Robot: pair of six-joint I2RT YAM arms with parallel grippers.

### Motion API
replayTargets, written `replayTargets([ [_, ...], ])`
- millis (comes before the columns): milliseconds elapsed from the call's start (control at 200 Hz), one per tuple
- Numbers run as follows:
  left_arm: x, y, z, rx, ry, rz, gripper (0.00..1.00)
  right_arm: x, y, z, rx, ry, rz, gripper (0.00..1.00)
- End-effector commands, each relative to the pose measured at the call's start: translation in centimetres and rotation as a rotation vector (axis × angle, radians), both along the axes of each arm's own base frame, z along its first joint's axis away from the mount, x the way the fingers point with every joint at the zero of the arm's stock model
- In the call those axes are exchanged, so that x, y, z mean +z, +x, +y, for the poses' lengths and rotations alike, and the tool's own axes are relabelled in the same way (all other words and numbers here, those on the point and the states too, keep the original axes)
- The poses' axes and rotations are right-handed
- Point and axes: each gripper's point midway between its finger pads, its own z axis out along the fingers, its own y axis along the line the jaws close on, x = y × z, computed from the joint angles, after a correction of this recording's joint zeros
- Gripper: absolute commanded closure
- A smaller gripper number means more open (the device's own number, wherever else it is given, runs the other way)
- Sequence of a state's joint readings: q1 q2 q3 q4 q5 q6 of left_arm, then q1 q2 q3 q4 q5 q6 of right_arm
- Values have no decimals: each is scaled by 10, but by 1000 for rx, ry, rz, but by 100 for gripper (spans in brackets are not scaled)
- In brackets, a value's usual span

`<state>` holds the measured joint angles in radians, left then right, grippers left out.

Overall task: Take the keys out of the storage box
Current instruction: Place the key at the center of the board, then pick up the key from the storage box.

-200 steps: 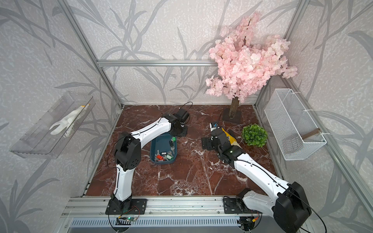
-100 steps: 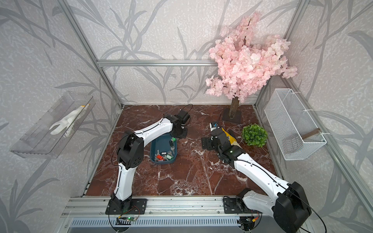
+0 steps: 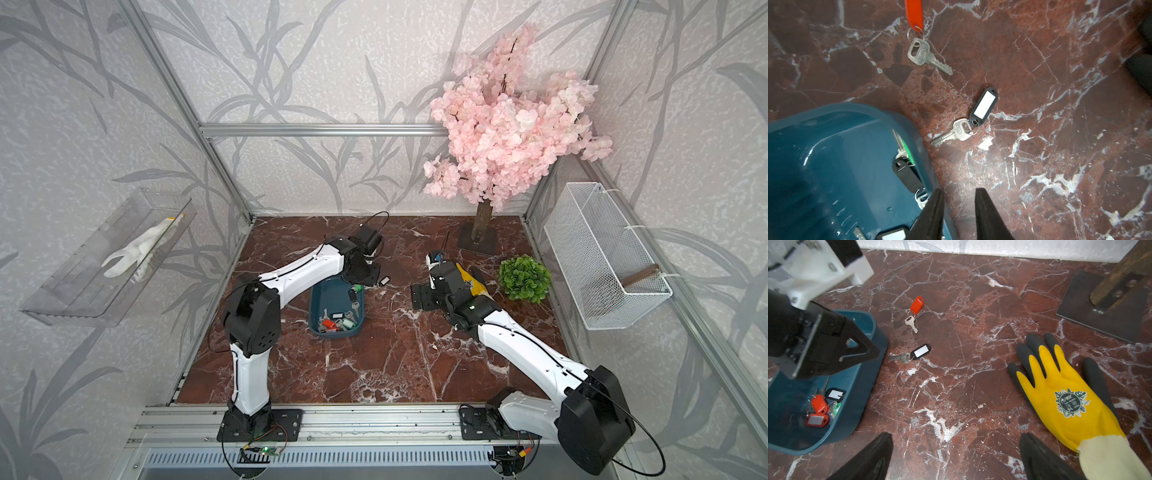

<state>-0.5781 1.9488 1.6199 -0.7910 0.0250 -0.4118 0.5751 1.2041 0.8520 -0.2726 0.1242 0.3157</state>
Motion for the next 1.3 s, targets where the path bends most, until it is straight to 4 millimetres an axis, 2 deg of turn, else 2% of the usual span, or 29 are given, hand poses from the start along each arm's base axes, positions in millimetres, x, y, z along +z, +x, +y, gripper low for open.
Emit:
replayTargets([
  [0,32,-1,12,50,-96,-64,63,13,-1,13,62,24,30,1],
  [65,38,-5,26,85,-127,-74,59,14,-3,23,108,38,64,1],
  [280,36,-22,80,224,-216,-64,52,19,-3,59,240,52,179,1],
  [580,37,-58,149,394,-213,-86,40,-1,-7,115,422,-179,271,7],
  [620,35,-63,155,412,-211,-86,38,2,-8,123,446,-201,271,9],
  [635,35,-65,157,419,-211,-86,38,-7,-7,126,454,-219,292,10],
  [835,21,-87,169,478,-215,-60,34,-21,-9,161,516,-284,353,18],
  [975,-1,-98,172,513,-231,-15,33,-33,-7,177,524,-336,407,21],
  [1295,-24,-101,168,533,-251,60,36,-63,5,202,535,-467,435,27],
])
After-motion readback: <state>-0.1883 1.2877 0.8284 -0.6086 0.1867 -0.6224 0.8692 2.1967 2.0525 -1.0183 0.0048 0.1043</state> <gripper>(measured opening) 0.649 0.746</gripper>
